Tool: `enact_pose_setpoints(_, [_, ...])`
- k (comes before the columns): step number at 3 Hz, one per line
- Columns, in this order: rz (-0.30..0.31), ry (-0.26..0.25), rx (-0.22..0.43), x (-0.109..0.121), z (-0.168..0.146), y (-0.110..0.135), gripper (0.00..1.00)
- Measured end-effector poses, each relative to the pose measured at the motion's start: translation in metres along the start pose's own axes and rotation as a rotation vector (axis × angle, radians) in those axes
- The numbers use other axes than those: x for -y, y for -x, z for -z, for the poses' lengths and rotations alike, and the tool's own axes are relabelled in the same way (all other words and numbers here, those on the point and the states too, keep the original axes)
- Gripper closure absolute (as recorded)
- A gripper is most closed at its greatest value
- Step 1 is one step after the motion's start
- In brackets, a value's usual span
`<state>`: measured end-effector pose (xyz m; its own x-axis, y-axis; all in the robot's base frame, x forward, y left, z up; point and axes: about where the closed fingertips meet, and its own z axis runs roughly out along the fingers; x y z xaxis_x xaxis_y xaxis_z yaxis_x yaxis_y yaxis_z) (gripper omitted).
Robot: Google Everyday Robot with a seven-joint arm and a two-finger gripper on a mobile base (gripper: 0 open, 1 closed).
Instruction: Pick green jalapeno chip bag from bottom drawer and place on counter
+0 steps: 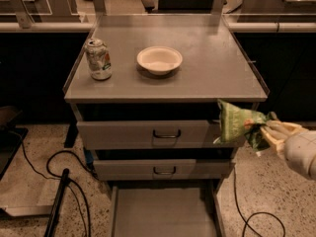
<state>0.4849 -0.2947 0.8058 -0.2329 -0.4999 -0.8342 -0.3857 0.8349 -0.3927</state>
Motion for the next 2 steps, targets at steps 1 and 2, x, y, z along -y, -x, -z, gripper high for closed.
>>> enact_pose_setpoints(1, [-0.012,-0.124,0.086,0.046,0.013,0.045,1.00])
enact_pose_setpoints(2, [-0.002,-0.217,0.162,0.084,0.028,0.089,1.00])
